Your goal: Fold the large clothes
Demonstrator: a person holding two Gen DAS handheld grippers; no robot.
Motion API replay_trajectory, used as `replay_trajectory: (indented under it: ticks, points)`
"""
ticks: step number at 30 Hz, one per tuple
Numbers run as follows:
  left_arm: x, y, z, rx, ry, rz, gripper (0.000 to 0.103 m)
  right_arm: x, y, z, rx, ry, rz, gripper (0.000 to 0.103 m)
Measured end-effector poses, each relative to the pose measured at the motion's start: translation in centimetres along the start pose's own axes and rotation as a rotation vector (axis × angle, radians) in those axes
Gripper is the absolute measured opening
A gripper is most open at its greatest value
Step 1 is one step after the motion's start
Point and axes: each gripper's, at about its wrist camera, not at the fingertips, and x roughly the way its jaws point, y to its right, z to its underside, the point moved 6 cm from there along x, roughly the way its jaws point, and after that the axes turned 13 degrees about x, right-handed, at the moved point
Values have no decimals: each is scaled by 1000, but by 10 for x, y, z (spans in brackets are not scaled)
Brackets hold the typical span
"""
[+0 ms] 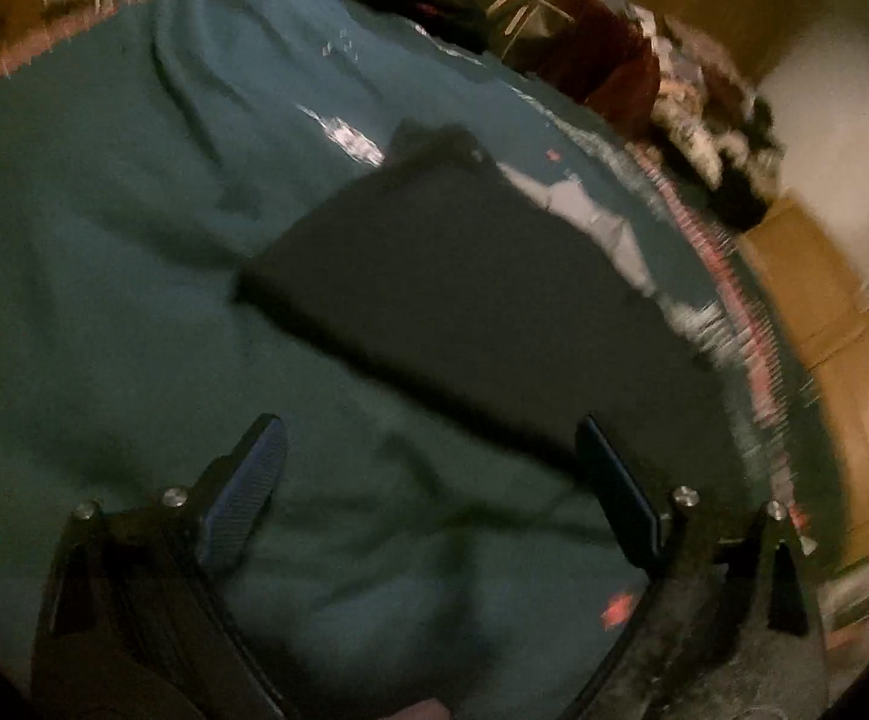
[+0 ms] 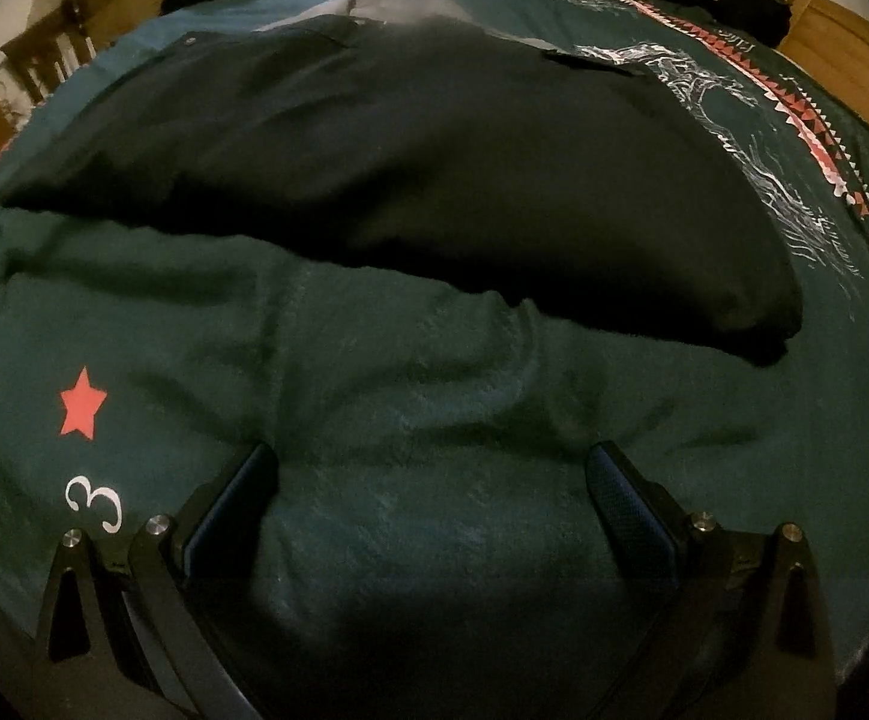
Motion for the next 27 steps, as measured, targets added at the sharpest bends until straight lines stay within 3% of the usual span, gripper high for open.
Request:
replay_trajectory:
  ticks: [2, 4, 9, 10, 12, 16, 19, 20, 22, 27]
  points:
    - [10, -13, 1, -84, -4, 57, 88, -1, 1, -2, -6, -1, -4, 103]
    - [22, -24, 2, -130, -16, 64, 81, 0, 4, -7, -12, 0, -10, 103]
    - [25, -22, -2, -131, -5, 63, 77, 3, 5, -4, -23, 15, -18, 103]
    - [27, -22, -5, -127, -1, 57, 71, 4, 6, -4, -22, 15, -18, 103]
    - [34, -22, -12, -123, 4, 60, 68, 6, 6, -8, -17, 13, -16, 103]
    - [52, -28, -26, -120, 23, 24, 43, 3, 0, -8, -14, -5, -5, 103]
    - [59, -29, -32, -125, 40, 7, 35, -7, -3, -13, -14, -19, -21, 102]
    - [60, -27, -34, -116, 45, -4, 32, -12, -6, -15, -10, -25, -41, 101]
    - [62, -21, -37, -88, 55, -16, 8, -23, -12, -19, 3, -33, -83, 101]
    - [47, 9, -45, 98, 142, -153, 5, -71, -50, -75, 10, 15, -264, 98]
